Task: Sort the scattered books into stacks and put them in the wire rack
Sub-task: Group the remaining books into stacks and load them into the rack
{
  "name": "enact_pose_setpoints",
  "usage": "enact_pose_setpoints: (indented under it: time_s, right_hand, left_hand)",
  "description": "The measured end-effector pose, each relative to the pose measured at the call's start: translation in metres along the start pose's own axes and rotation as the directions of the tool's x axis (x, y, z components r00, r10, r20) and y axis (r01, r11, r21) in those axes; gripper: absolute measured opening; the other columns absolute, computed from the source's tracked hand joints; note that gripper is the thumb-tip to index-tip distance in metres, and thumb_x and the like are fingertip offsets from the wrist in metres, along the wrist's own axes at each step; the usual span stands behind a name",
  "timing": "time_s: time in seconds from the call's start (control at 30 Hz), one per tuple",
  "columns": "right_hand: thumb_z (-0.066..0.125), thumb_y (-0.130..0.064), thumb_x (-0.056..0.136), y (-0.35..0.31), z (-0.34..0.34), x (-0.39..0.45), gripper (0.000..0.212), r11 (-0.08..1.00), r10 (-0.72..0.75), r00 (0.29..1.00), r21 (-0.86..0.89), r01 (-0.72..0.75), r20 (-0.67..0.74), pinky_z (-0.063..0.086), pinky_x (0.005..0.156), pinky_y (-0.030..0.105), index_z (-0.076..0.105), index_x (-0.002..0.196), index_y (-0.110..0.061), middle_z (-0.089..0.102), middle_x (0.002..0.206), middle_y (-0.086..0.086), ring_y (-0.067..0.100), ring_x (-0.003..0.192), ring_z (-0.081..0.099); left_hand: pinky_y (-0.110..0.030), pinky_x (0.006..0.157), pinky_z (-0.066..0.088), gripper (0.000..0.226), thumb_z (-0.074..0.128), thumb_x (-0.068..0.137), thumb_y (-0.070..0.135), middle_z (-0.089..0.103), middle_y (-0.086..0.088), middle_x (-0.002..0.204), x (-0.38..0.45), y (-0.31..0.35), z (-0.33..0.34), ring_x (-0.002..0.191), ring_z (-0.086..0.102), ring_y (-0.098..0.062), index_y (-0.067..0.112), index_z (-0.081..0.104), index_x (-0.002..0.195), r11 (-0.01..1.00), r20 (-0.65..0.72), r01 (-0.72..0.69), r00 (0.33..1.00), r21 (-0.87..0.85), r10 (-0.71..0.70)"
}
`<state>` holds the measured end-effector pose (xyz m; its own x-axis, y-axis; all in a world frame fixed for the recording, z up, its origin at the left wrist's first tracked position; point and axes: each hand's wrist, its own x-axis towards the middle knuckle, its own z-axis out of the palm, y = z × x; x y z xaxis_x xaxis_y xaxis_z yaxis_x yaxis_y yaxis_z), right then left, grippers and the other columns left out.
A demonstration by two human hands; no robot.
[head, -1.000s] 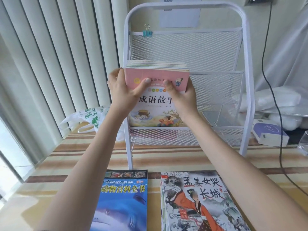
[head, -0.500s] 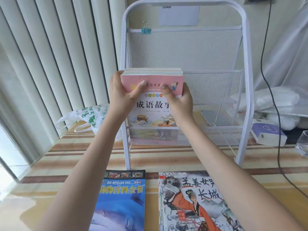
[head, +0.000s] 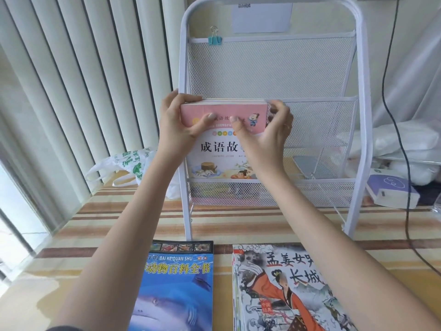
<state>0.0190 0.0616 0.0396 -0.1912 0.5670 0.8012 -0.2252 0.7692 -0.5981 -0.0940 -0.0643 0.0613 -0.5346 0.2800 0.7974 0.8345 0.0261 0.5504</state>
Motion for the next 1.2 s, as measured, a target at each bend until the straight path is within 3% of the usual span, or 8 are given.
enact_pose_setpoints:
  time_s: [0.17, 0.3, 0.4, 0.53, 0.83, 0.9, 1.0, 1.2]
  right_hand:
    - [0.043, -0.042, 0.091, -0.025, 0.0, 0.022, 0.038, 0.825, -0.42, 0.902, -0.373, 0.426, 0.1, 0.021, 0.112, 0.045, 0.068, 0.109, -0.021, 0.067, 0.112, -0.002, 0.02, 0.108, 0.058]
    - [0.039, -0.027, 0.097, -0.017, 0.011, 0.024, 0.036, 0.731, -0.497, 0.852, -0.448, 0.514, 0.166, 0.032, 0.107, 0.04, 0.07, 0.087, -0.011, 0.07, 0.081, 0.003, 0.028, 0.081, 0.06]
    - [0.046, -0.026, 0.093, -0.011, 0.011, 0.026, 0.03, 0.718, -0.529, 0.842, -0.474, 0.511, 0.106, 0.045, 0.079, 0.036, 0.067, 0.077, -0.011, 0.067, 0.073, 0.003, 0.03, 0.072, 0.058]
    - [0.053, -0.028, 0.09, -0.011, 0.016, 0.025, 0.029, 0.722, -0.552, 0.833, -0.479, 0.498, 0.034, 0.043, 0.068, 0.034, 0.065, 0.069, -0.012, 0.065, 0.067, 0.002, 0.026, 0.066, 0.055]
    - [0.045, -0.03, 0.093, -0.016, 0.015, 0.03, 0.037, 0.678, -0.495, 0.869, -0.619, 0.396, 0.013, 0.022, 0.105, 0.047, 0.07, 0.07, -0.016, 0.073, 0.085, -0.001, 0.025, 0.093, 0.063]
    - [0.05, -0.029, 0.093, -0.01, 0.015, 0.029, 0.03, 0.697, -0.49, 0.871, -0.584, 0.415, 0.034, 0.034, 0.095, 0.042, 0.07, 0.076, -0.015, 0.072, 0.083, 0.001, 0.027, 0.087, 0.064]
    - [0.048, -0.029, 0.092, -0.002, 0.016, 0.03, 0.032, 0.75, -0.507, 0.861, -0.475, 0.46, 0.033, 0.045, 0.062, 0.035, 0.066, 0.072, -0.011, 0.065, 0.072, 0.004, 0.029, 0.072, 0.059]
    - [0.048, -0.028, 0.093, -0.003, 0.016, 0.03, 0.033, 0.762, -0.52, 0.854, -0.451, 0.465, 0.001, 0.043, 0.054, 0.033, 0.065, 0.07, -0.011, 0.062, 0.067, 0.003, 0.028, 0.068, 0.056]
  left_hand:
    - [-0.025, 0.109, 0.027, 0.055, 0.063, 0.069, 0.056, 0.047, -0.003, 0.136, -0.005, 0.013, -0.003, 0.132, 0.039, -0.011, 0.021, 0.062, 0.112, 0.988, -0.085, -0.006, 0.996, 0.154, 0.019]
    - [-0.043, 0.111, 0.022, 0.031, 0.048, 0.092, 0.032, 0.069, 0.004, 0.114, 0.001, 0.033, 0.012, 0.119, 0.058, -0.017, 0.019, 0.07, 0.108, 0.717, -0.226, -0.224, 0.851, 0.661, 0.474]
    - [-0.039, 0.104, 0.03, 0.038, 0.038, 0.096, 0.023, 0.074, 0.0, 0.092, 0.005, 0.029, 0.036, 0.097, 0.067, -0.023, 0.014, 0.073, 0.085, 0.643, -0.096, -0.355, 0.825, 0.678, 0.557]
    - [-0.029, 0.069, 0.036, 0.038, 0.043, 0.091, 0.018, 0.063, -0.001, 0.056, 0.01, 0.022, 0.049, 0.058, 0.06, -0.025, 0.013, 0.061, 0.057, 0.637, -0.248, -0.263, 0.763, 0.725, 0.597]
    - [-0.031, 0.078, 0.041, 0.046, 0.042, 0.091, 0.019, 0.061, 0.0, 0.049, 0.019, 0.025, 0.05, 0.054, 0.062, -0.022, 0.015, 0.058, 0.048, 0.58, -0.225, -0.23, 0.762, 0.781, 0.607]
    - [-0.035, 0.091, 0.039, 0.044, 0.04, 0.092, 0.019, 0.068, -0.001, 0.06, 0.018, 0.025, 0.052, 0.072, 0.069, -0.023, 0.014, 0.064, 0.056, 0.579, -0.192, -0.272, 0.766, 0.769, 0.614]
    - [-0.035, 0.071, 0.043, 0.041, 0.038, 0.092, 0.019, 0.063, -0.002, 0.057, 0.013, 0.021, 0.056, 0.061, 0.062, -0.026, 0.014, 0.06, 0.058, 0.589, -0.168, -0.281, 0.788, 0.758, 0.592]
    - [-0.034, 0.064, 0.038, 0.041, 0.038, 0.092, 0.02, 0.061, -0.001, 0.055, 0.012, 0.026, 0.054, 0.057, 0.058, -0.025, 0.015, 0.056, 0.056, 0.631, -0.181, -0.252, 0.822, 0.734, 0.54]
